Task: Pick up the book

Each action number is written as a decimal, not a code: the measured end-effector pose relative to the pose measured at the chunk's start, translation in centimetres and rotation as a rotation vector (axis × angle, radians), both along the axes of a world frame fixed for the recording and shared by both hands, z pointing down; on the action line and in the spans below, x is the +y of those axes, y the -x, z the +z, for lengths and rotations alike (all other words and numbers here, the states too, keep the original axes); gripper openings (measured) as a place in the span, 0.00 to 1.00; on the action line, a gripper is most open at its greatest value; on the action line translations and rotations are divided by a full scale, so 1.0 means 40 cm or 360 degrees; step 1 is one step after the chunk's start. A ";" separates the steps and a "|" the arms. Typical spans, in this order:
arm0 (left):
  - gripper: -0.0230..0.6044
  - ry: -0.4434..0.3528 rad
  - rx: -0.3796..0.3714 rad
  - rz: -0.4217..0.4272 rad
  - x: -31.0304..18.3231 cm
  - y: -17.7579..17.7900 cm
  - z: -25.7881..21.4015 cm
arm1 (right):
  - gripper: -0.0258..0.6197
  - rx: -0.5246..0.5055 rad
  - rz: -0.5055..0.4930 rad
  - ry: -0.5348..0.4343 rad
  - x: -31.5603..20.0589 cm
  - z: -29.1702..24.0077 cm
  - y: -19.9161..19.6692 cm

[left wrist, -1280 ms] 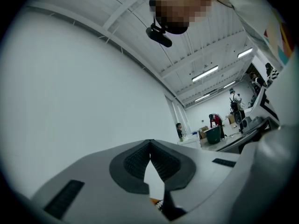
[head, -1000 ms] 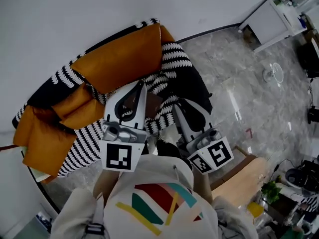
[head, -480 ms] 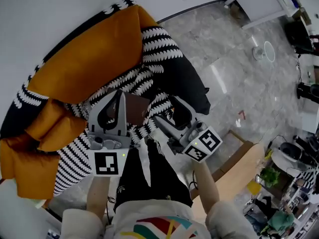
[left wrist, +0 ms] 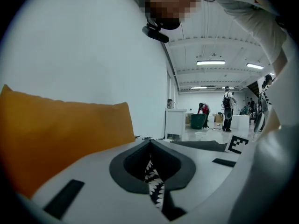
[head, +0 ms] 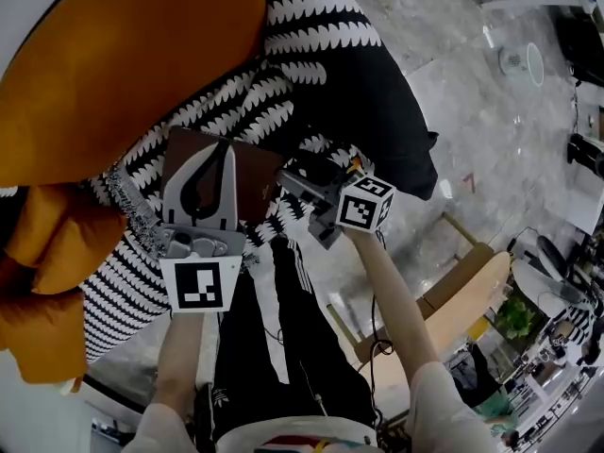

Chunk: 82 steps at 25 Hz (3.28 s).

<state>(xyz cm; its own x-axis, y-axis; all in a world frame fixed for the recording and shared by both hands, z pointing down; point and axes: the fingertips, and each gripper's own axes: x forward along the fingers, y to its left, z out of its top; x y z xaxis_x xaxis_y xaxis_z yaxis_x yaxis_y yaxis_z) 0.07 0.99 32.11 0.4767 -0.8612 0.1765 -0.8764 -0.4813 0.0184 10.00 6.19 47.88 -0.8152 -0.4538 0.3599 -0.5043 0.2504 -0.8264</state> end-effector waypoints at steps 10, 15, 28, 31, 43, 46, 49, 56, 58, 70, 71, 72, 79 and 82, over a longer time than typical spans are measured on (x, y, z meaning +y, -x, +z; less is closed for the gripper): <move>0.05 0.0122 -0.0046 0.0013 0.052 0.018 0.097 | 0.55 -0.0064 -0.0053 0.0232 0.021 0.148 0.043; 0.05 0.0100 -0.0068 -0.0003 0.050 0.029 0.100 | 0.55 -0.0054 -0.0100 0.0157 0.021 0.135 0.051; 0.05 0.0156 -0.0108 -0.0034 0.056 0.051 0.157 | 0.55 -0.0046 -0.0193 -0.0009 0.017 0.088 0.092; 0.05 0.0159 -0.0115 -0.0068 0.059 0.070 0.173 | 0.55 -0.0051 -0.0297 -0.0111 0.026 0.057 0.136; 0.05 0.0146 -0.0103 -0.0202 0.056 0.122 0.167 | 0.55 -0.0247 -0.0361 0.0082 0.052 0.016 0.289; 0.05 0.0156 -0.0104 -0.0245 0.067 0.149 0.184 | 0.55 -0.0261 -0.0296 0.0127 0.037 0.034 0.289; 0.05 0.0158 -0.0092 -0.0303 0.083 0.201 0.188 | 0.54 -0.0274 -0.0301 0.0160 0.030 0.033 0.311; 0.05 0.0199 -0.0099 -0.0407 0.128 0.331 0.183 | 0.49 -0.0409 -0.0461 0.0266 0.055 -0.017 0.418; 0.05 0.0191 -0.0103 -0.0437 0.125 0.365 0.174 | 0.46 -0.0373 -0.0661 0.0222 0.100 -0.032 0.504; 0.05 0.0163 -0.0095 -0.0585 0.150 0.473 0.150 | 0.30 -0.0069 -0.0687 0.0009 0.087 -0.049 0.617; 0.05 0.0157 -0.0092 -0.0588 0.151 0.469 0.135 | 0.29 -0.0041 -0.0688 -0.0004 0.089 -0.061 0.611; 0.05 0.0152 -0.0089 -0.0586 0.153 0.462 0.119 | 0.29 -0.0017 -0.0691 -0.0015 0.093 -0.077 0.606; 0.05 0.0052 -0.0058 -0.0599 0.114 0.490 0.018 | 0.29 0.0038 -0.0756 -0.0131 0.083 -0.185 0.642; 0.05 -0.0010 -0.0023 -0.0600 0.055 0.490 -0.044 | 0.29 0.0060 -0.0762 -0.0244 0.030 -0.268 0.644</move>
<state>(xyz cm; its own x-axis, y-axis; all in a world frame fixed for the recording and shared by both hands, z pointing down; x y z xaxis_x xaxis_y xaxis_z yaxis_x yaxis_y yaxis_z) -19.52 3.18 30.34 0.1237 -0.9768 0.1750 -0.9921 -0.1251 0.0026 -15.77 7.38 37.14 -0.9325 -0.0821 0.3518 -0.3321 0.5780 -0.7454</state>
